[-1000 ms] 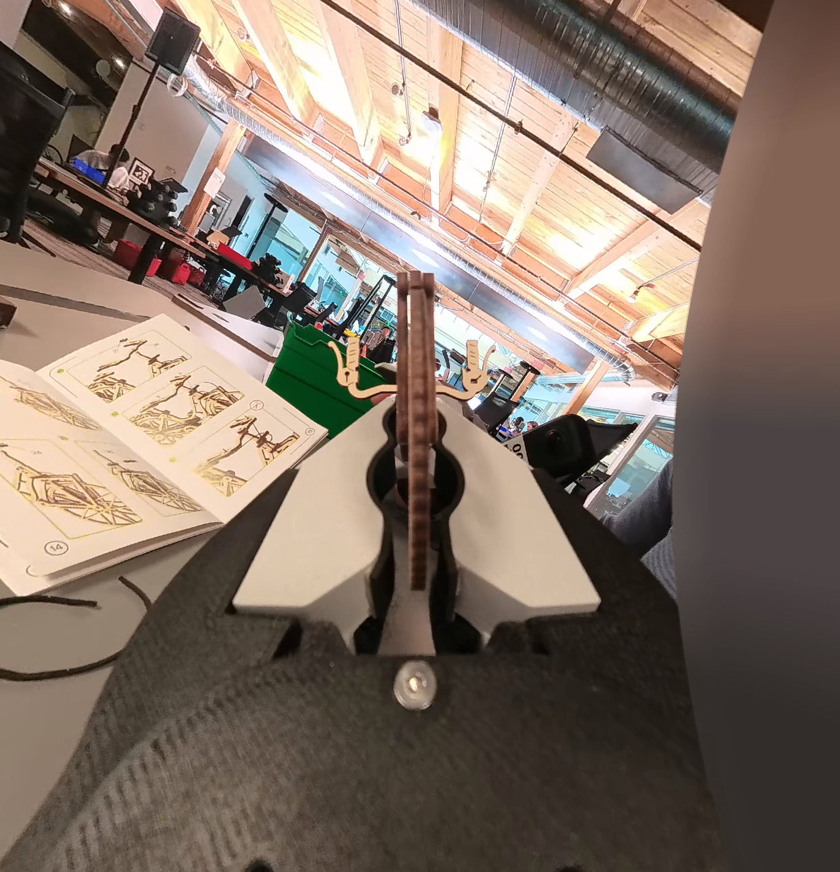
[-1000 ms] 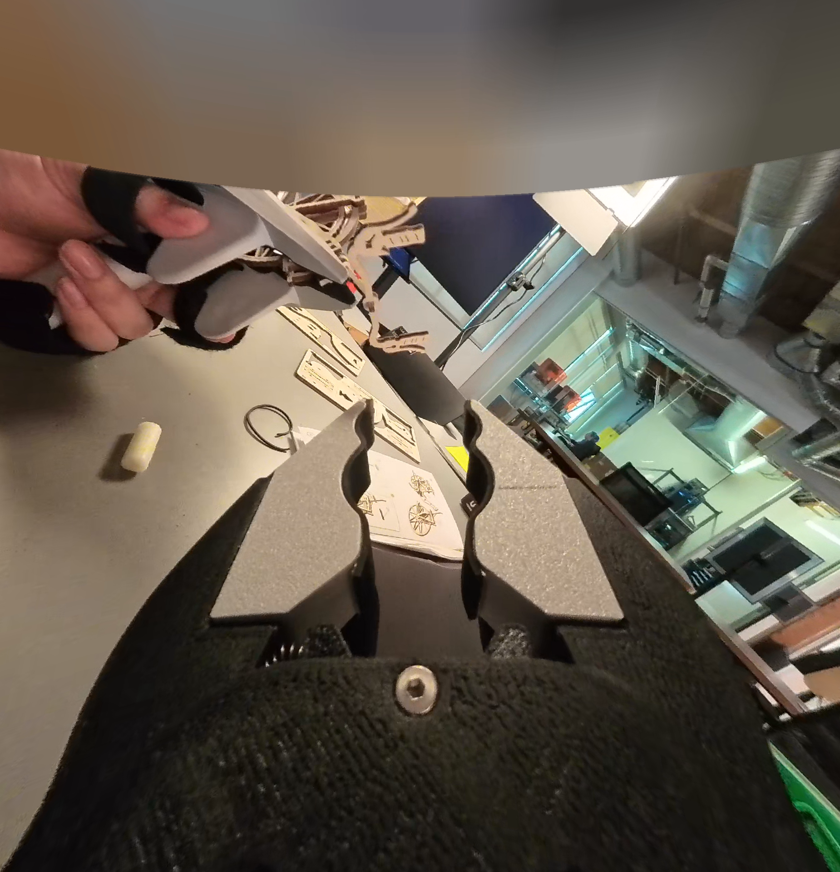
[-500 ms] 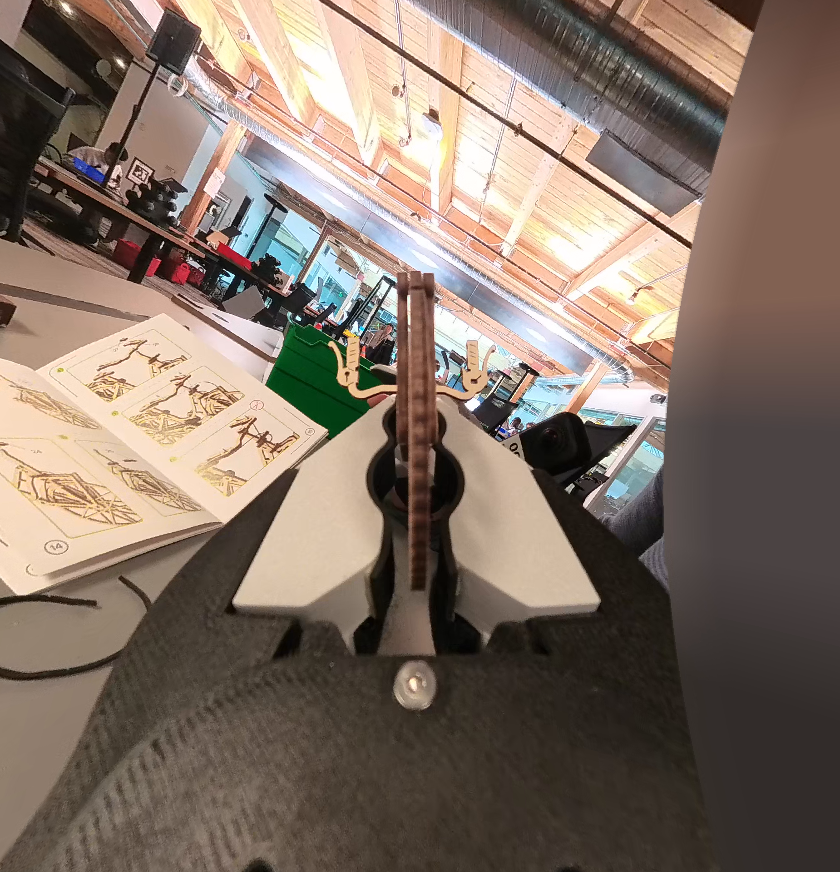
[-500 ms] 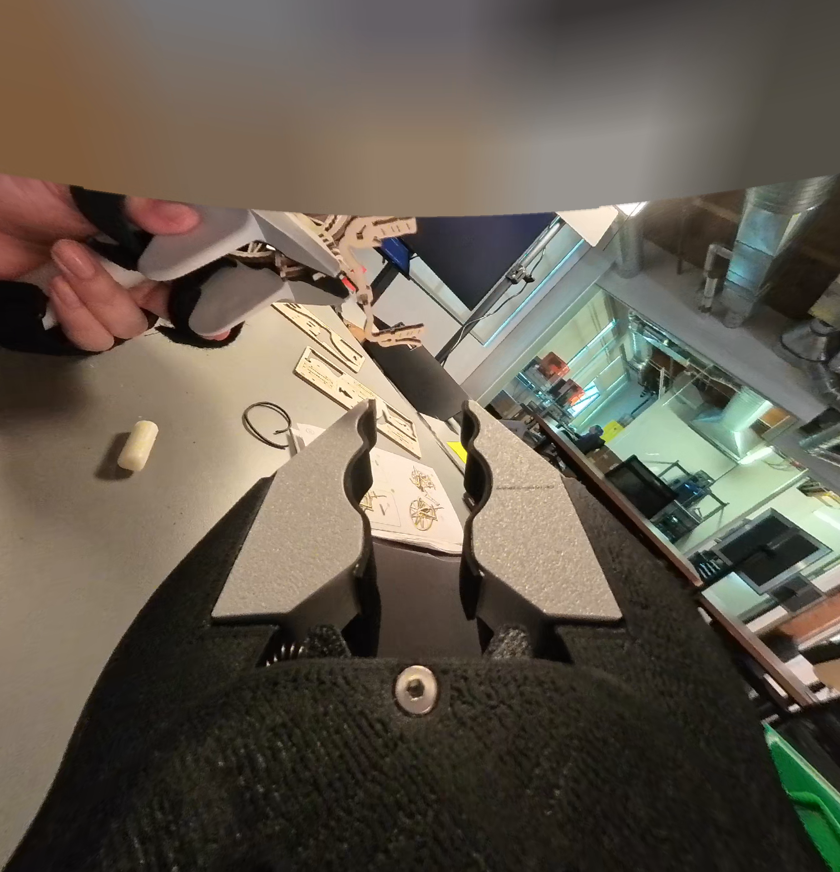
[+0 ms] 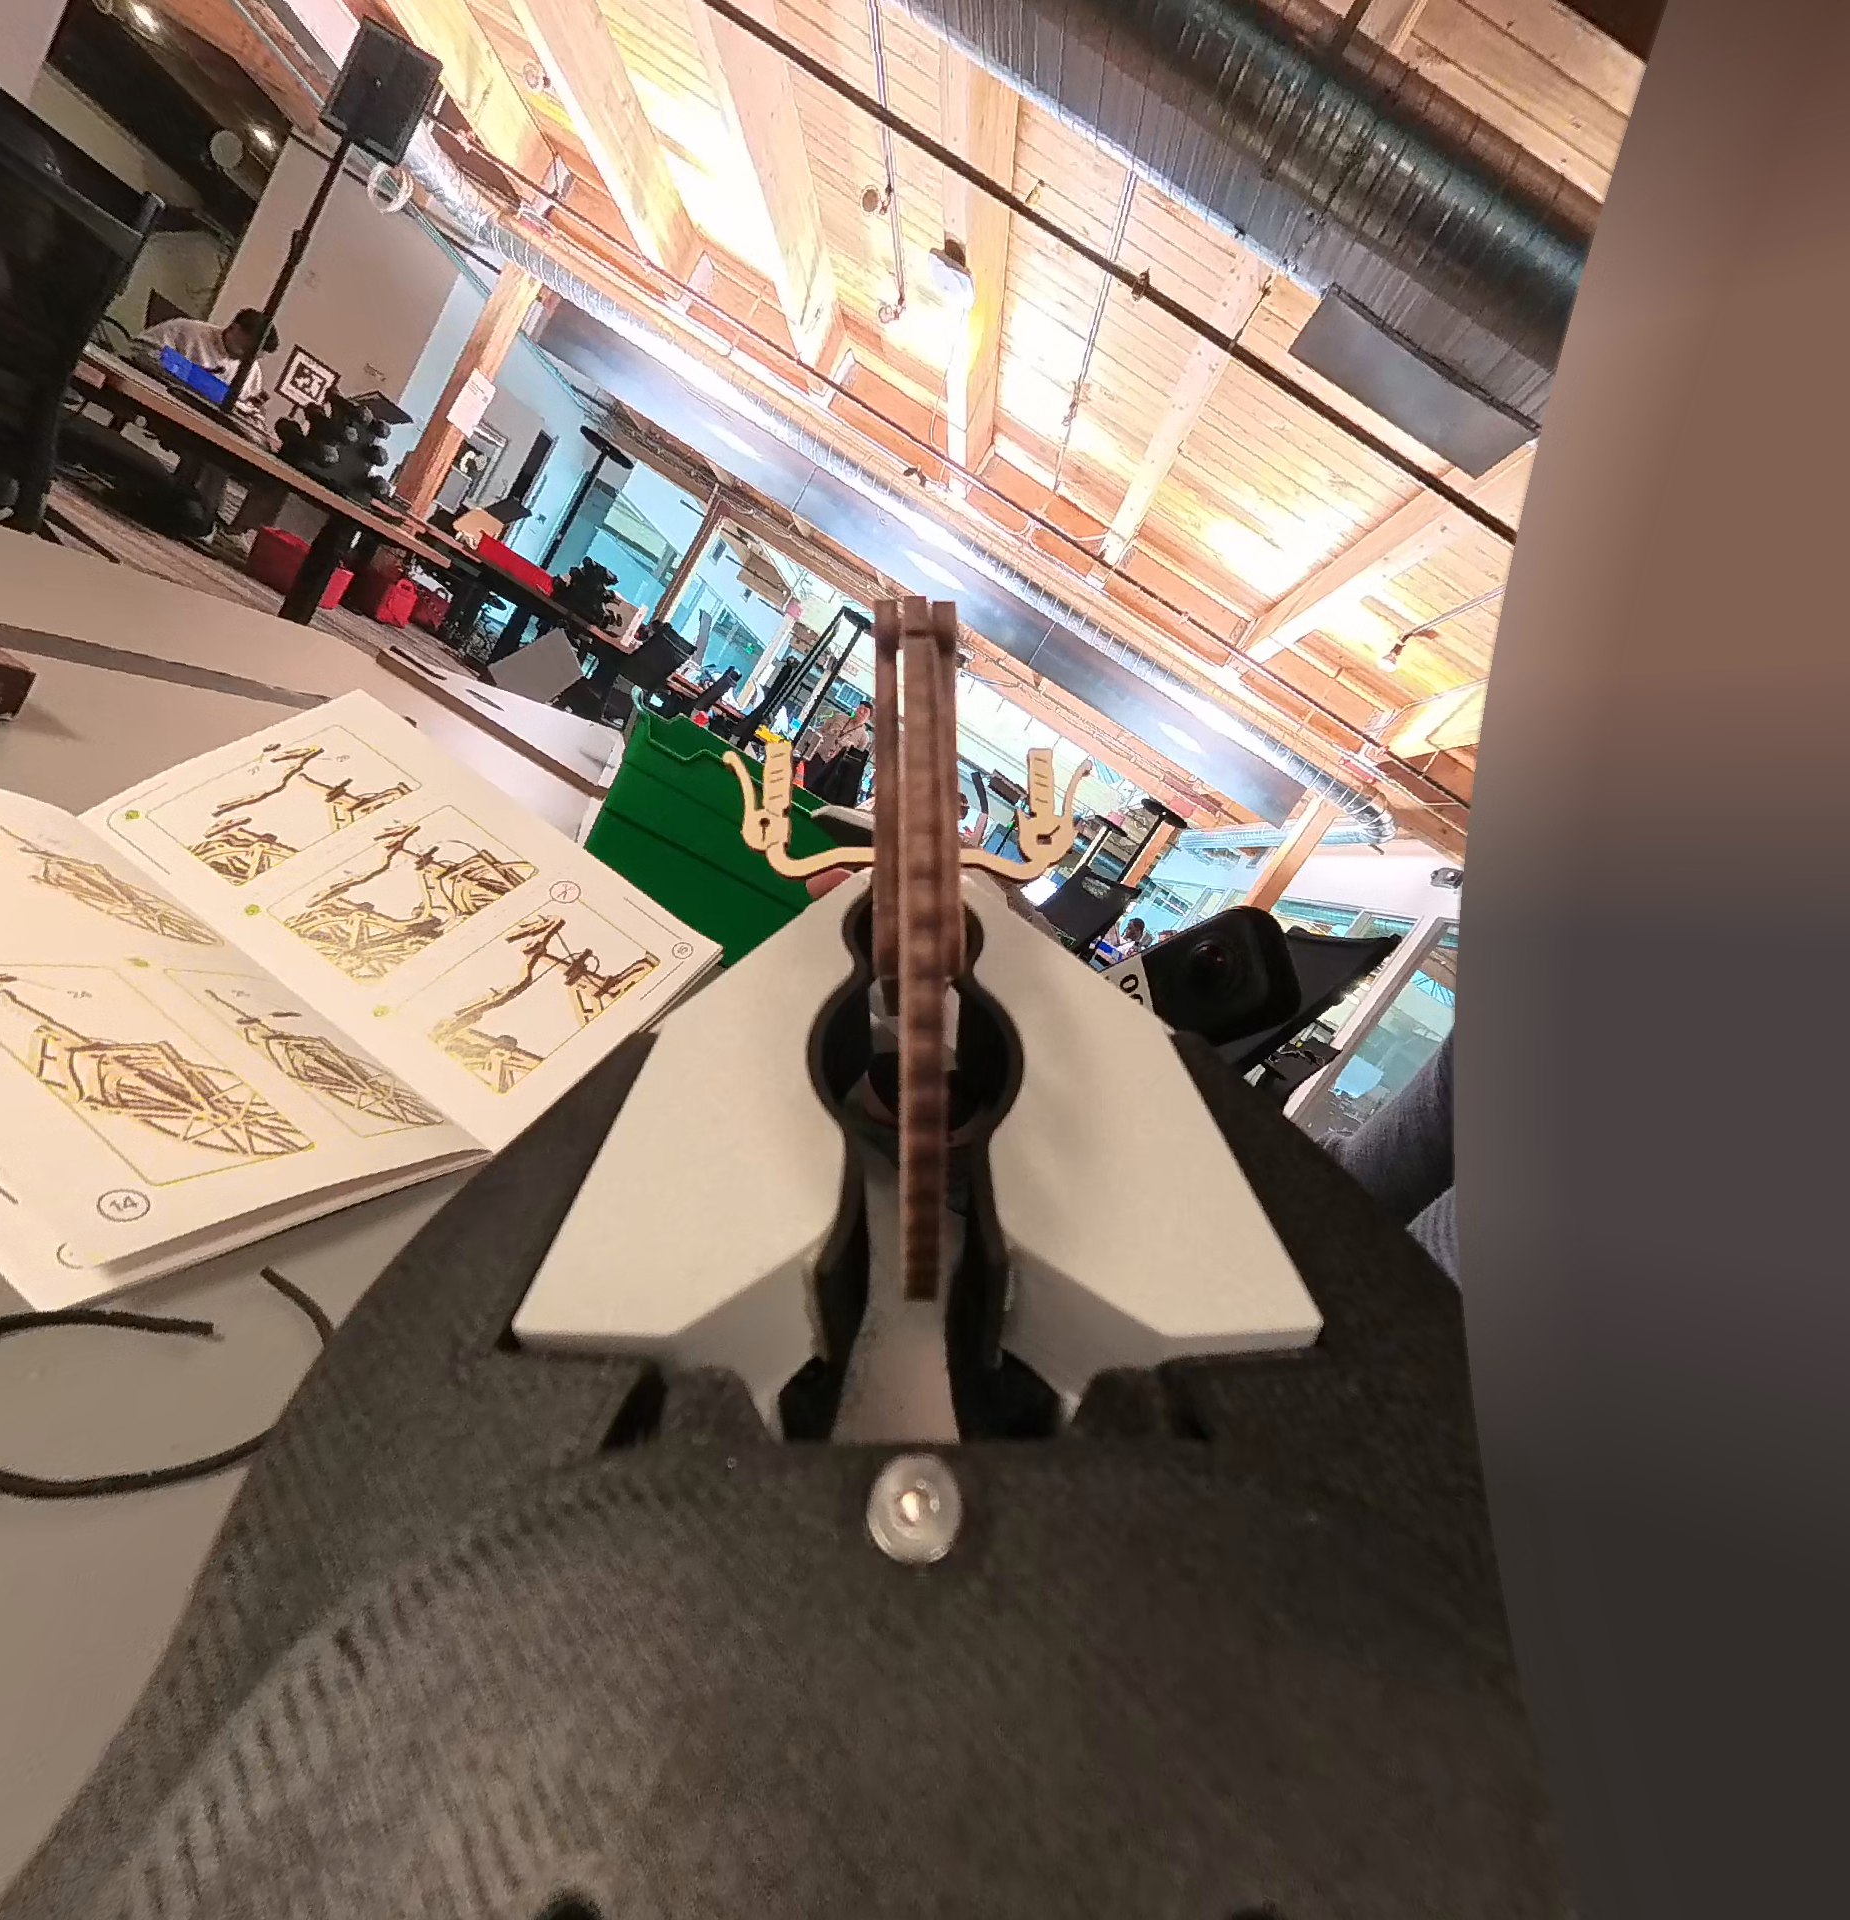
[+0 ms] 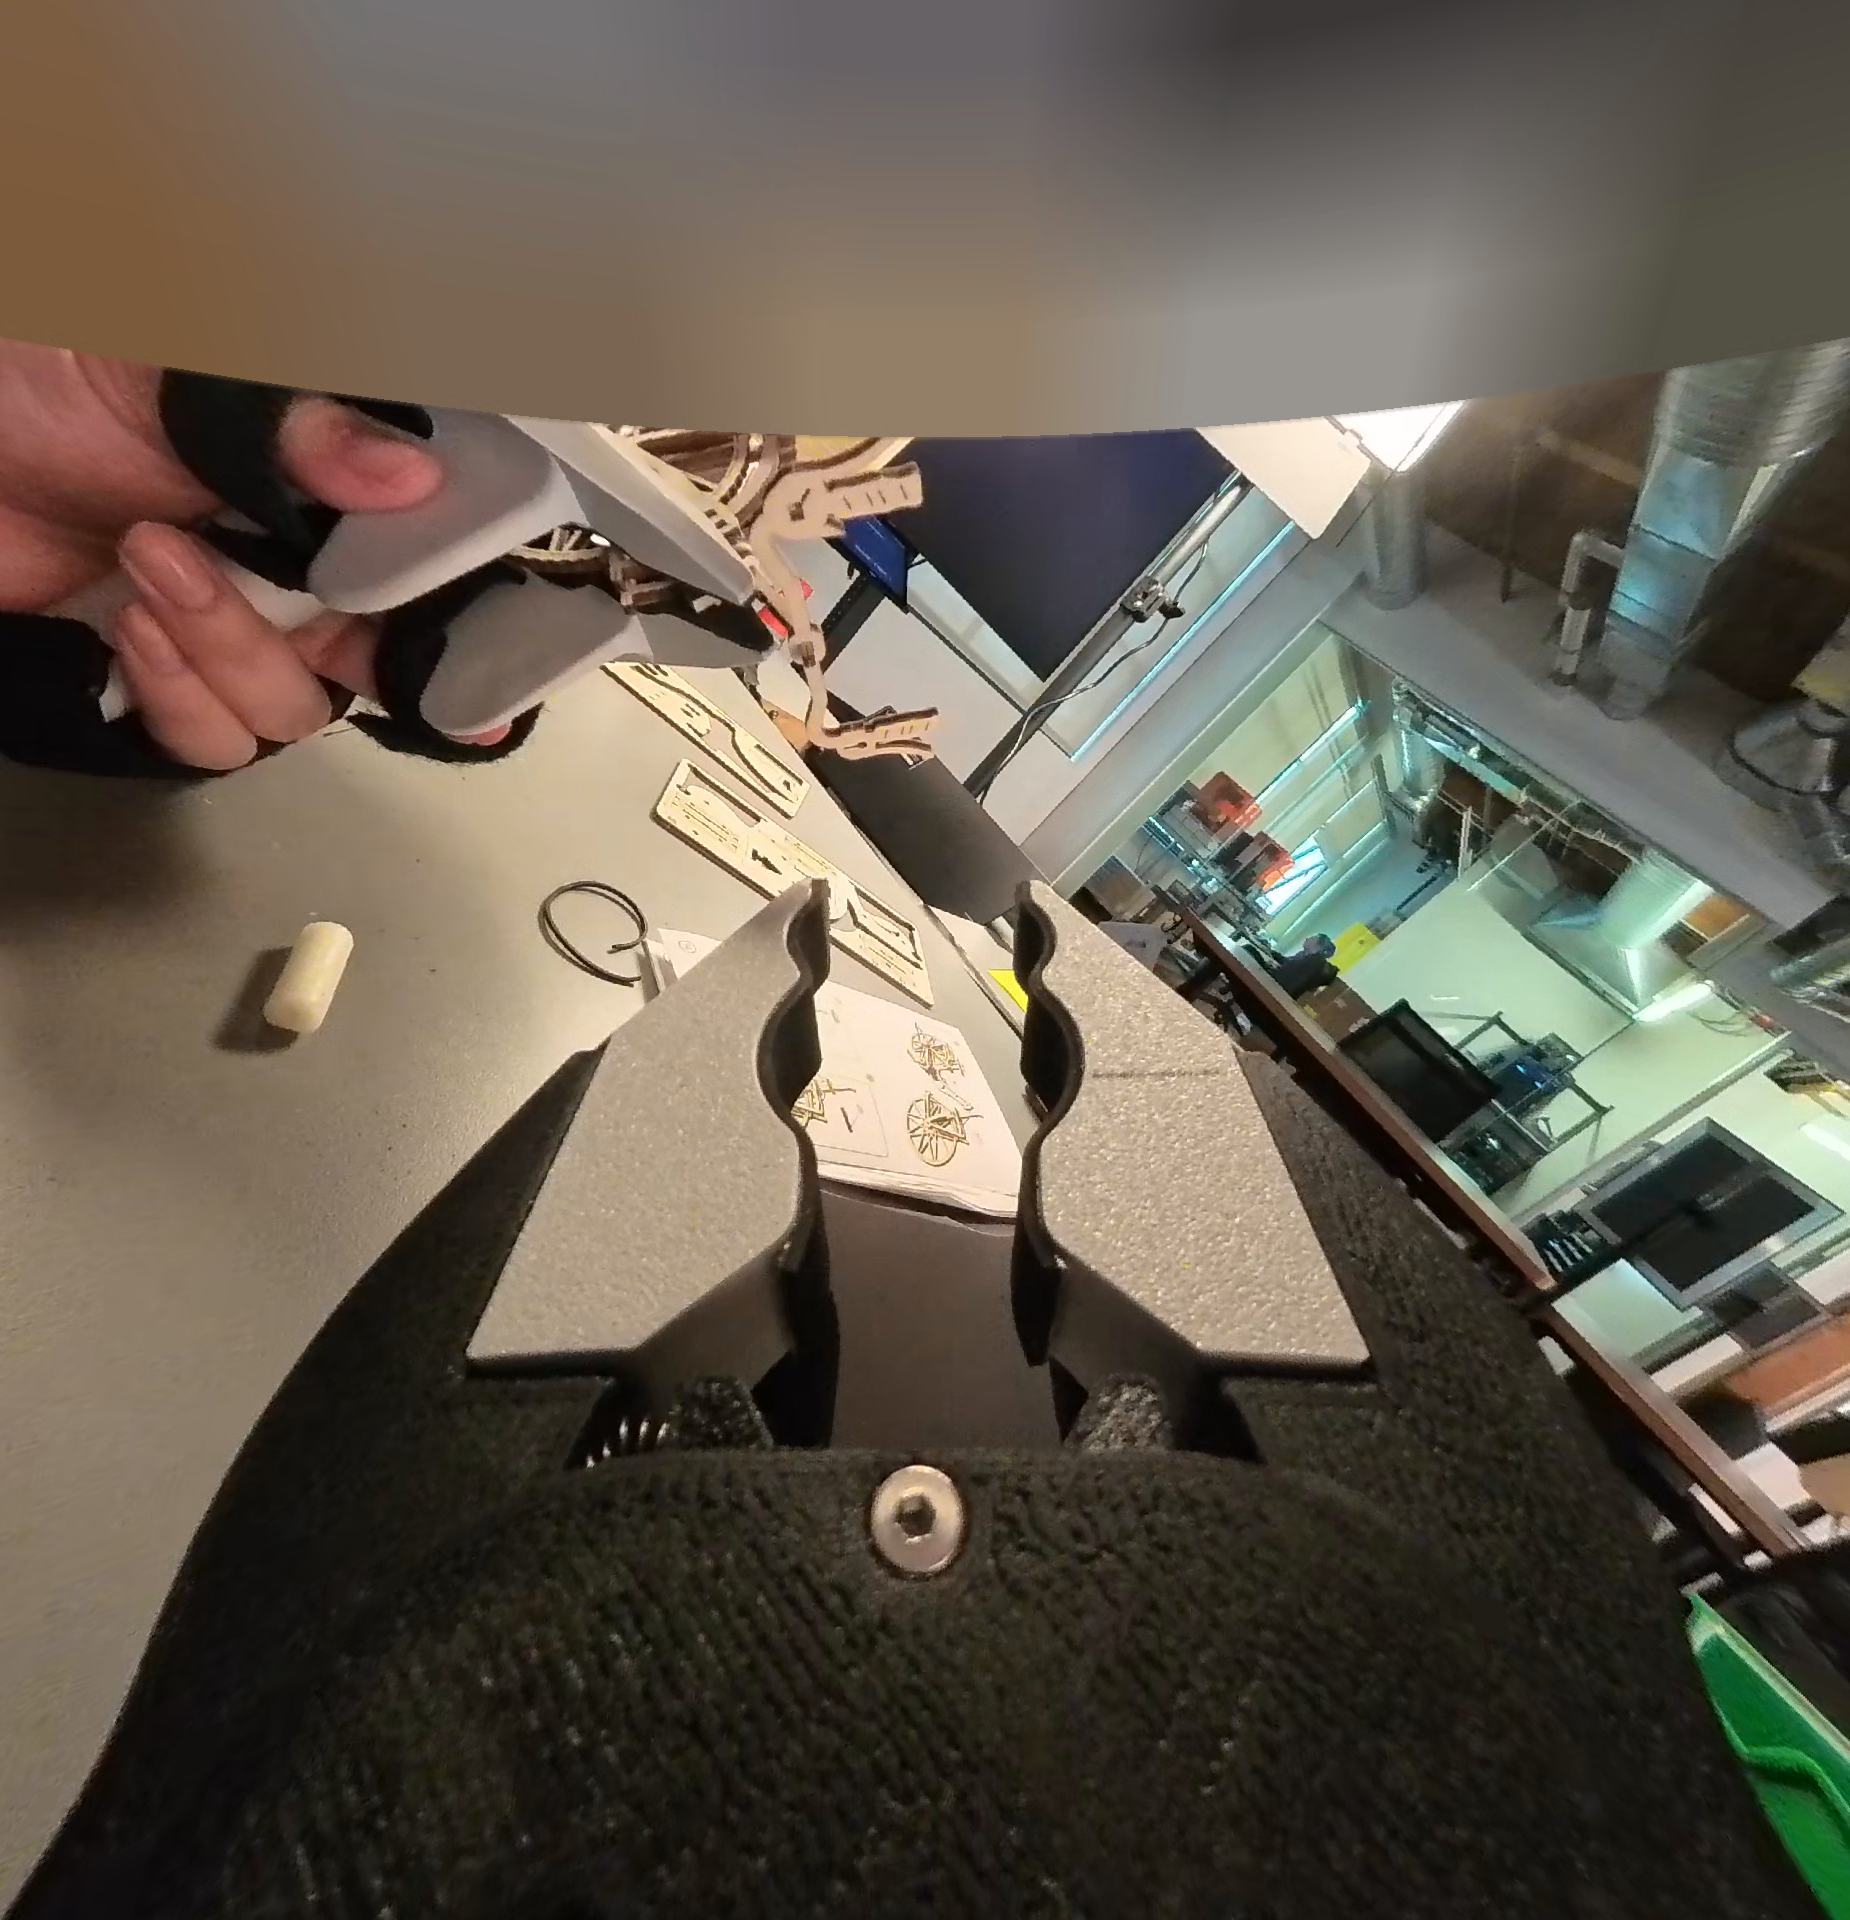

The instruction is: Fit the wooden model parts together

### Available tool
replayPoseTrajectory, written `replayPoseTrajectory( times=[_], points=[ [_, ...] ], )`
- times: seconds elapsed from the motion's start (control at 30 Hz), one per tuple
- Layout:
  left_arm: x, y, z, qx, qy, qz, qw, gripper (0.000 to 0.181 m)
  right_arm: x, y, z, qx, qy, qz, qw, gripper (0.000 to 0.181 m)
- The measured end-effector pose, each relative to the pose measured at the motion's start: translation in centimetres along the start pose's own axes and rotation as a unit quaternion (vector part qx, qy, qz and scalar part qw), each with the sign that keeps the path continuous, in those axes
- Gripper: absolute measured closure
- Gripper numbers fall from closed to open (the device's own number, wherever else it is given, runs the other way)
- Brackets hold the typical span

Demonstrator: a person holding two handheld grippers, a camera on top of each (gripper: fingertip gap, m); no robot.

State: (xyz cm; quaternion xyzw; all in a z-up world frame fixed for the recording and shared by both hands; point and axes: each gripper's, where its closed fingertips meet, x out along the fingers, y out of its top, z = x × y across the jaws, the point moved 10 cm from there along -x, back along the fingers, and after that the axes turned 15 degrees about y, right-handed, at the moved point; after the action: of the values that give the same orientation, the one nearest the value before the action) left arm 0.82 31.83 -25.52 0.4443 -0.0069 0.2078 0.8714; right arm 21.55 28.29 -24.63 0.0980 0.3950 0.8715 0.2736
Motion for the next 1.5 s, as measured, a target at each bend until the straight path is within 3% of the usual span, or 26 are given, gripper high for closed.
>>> replayPoseTrajectory(
  times=[0.7,0.83,1.17,1.5],
  points=[
    [0.0,0.0,0.0,-0.002,0.000,0.000,1.000,0.174,0.3,0.5,-0.3,-0.002,0.013,0.011,1.000,0.149],
    [0.0,0.2,-0.7,-0.052,-0.003,0.004,0.999,0.174,0.7,0.8,-0.7,-0.002,0.027,0.019,0.999,0.148],
    [-1.3,1.2,-3.2,-0.163,0.043,0.105,0.980,0.174,0.7,0.5,-0.7,-0.006,0.024,0.010,1.000,0.149],
    [-1.8,1.7,-3.9,-0.197,0.027,0.119,0.973,0.174,0.7,0.3,-0.6,-0.008,0.017,0.001,1.000,0.150]
  ],
)
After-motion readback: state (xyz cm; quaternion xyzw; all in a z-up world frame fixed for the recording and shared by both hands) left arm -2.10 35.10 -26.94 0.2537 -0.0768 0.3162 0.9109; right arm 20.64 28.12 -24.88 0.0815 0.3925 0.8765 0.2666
